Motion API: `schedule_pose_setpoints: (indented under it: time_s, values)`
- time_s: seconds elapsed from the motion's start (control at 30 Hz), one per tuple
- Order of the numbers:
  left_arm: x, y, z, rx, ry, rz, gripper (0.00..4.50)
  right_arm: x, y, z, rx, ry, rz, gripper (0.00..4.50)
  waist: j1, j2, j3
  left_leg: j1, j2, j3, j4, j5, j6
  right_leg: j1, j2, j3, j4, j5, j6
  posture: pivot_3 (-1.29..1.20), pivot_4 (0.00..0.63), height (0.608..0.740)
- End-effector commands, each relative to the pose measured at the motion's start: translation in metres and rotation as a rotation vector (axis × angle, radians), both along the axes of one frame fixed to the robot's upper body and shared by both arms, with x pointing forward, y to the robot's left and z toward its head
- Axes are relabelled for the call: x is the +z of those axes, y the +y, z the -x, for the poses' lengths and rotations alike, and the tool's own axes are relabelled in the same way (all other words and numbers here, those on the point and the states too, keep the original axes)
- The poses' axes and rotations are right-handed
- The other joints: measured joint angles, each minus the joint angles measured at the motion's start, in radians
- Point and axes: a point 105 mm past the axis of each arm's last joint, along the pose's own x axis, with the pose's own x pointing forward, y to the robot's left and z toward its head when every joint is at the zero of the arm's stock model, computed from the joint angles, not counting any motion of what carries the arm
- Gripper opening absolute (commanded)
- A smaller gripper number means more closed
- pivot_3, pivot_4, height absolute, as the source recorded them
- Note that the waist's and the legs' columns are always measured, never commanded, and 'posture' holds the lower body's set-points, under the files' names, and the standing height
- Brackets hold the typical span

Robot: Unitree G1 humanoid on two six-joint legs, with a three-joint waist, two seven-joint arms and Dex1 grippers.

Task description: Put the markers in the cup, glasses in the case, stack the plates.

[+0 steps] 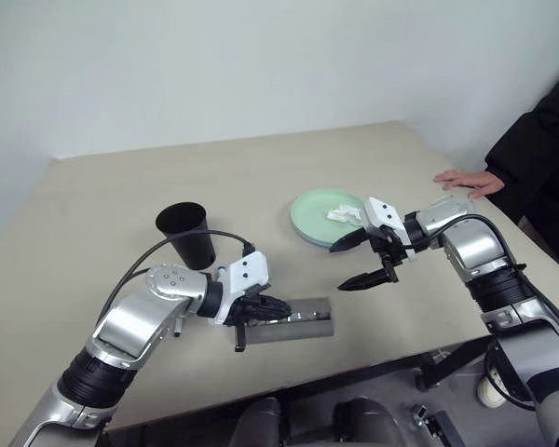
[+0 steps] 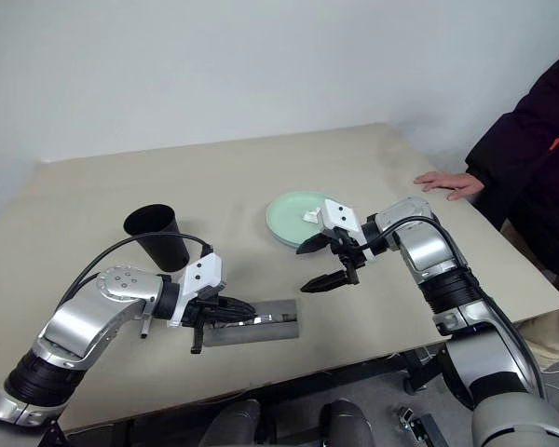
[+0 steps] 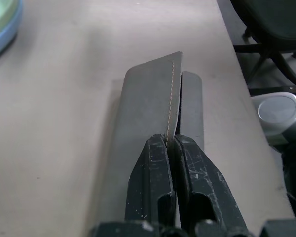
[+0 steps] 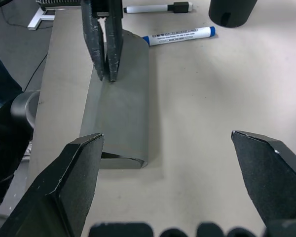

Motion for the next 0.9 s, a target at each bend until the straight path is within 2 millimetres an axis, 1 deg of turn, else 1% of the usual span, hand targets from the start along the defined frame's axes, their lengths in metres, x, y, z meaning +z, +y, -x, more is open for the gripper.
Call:
schedule_pose_setpoints:
  time_s: [0.03,0.43,0.9]
  values:
    - [-0.022,0.001,0.019,-0.024,0.126,-0.038,0.02,0.011,0.001,0.001,0.013,-0.038,-0.023,4.5,0.0,0.0,0.0,0.0,0.0,0.0,0.0,0.0,0.0,0.0,0.0,0.0,0.0,0.0,0.0,0.0,0.0,0.7]
    - [-0.043,0.006,0.025,0.01,0.185,-0.086,0.02,0.01,0.001,0.003,0.016,-0.034,-0.021,4.5,0.001,0.001,-0.001,0.001,0.0,0.0,0.0,0.0,0.0,0.001,0.0,0.0,0.0,0.0,0.0,0.0,0.0,0.7]
    - [-0.054,0.011,0.031,0.032,0.238,-0.1,0.02,0.01,0.0,0.005,0.018,-0.03,-0.015,4.5,0.001,0.003,-0.002,0.004,0.0,0.0,-0.001,0.0,0.0,0.001,-0.001,0.0,0.0,0.0,0.0,0.0,0.0,0.7]
